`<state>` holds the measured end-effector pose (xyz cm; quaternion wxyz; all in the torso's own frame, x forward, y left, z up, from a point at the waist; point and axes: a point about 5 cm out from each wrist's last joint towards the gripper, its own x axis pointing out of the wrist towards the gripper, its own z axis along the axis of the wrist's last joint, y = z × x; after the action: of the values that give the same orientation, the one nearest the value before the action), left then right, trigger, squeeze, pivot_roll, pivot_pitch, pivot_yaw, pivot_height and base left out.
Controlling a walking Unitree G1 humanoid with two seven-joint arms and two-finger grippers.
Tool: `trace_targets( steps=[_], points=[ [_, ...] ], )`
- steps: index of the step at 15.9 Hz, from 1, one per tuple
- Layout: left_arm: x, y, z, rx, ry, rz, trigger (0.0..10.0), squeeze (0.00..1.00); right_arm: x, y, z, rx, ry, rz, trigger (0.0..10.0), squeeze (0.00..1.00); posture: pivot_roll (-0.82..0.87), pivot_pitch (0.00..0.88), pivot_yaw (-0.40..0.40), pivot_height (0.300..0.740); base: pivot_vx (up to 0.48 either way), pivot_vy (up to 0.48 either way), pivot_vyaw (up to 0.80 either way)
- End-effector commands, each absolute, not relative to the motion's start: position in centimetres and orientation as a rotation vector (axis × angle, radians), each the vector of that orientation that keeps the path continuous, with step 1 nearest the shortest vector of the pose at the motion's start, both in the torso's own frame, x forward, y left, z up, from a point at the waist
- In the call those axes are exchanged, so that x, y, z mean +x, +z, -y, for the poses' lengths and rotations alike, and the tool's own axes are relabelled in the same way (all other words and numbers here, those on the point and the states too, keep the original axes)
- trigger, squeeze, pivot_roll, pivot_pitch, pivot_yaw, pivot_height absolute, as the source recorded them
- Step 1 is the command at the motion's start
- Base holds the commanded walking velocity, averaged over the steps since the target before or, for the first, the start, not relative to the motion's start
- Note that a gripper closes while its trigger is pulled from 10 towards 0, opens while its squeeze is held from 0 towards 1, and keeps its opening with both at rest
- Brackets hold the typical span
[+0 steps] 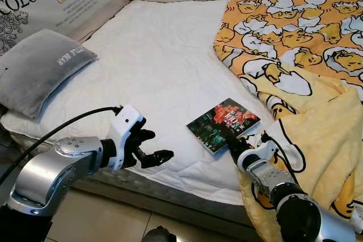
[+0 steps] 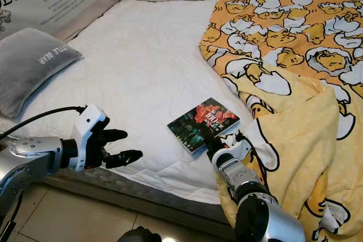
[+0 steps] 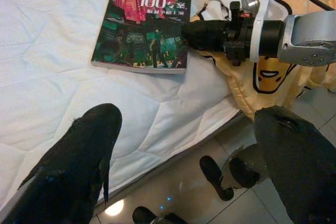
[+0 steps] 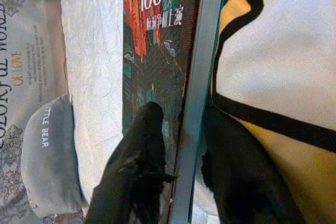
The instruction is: Clean up the room
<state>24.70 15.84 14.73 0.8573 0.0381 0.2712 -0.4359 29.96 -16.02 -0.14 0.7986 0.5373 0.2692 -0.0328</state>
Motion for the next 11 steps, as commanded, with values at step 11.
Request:
trace_targets(
  steps=[11],
  points=[
    [27.9,15.1,-15.5,-0.035,-0.772,-0.388,10.0,0.00,32.8,3.8,17.6,0.987,0.153,-0.447,0.0,0.00,0.16,0.000,0.038,0.740,0.000,0.000,0.00]
  ],
)
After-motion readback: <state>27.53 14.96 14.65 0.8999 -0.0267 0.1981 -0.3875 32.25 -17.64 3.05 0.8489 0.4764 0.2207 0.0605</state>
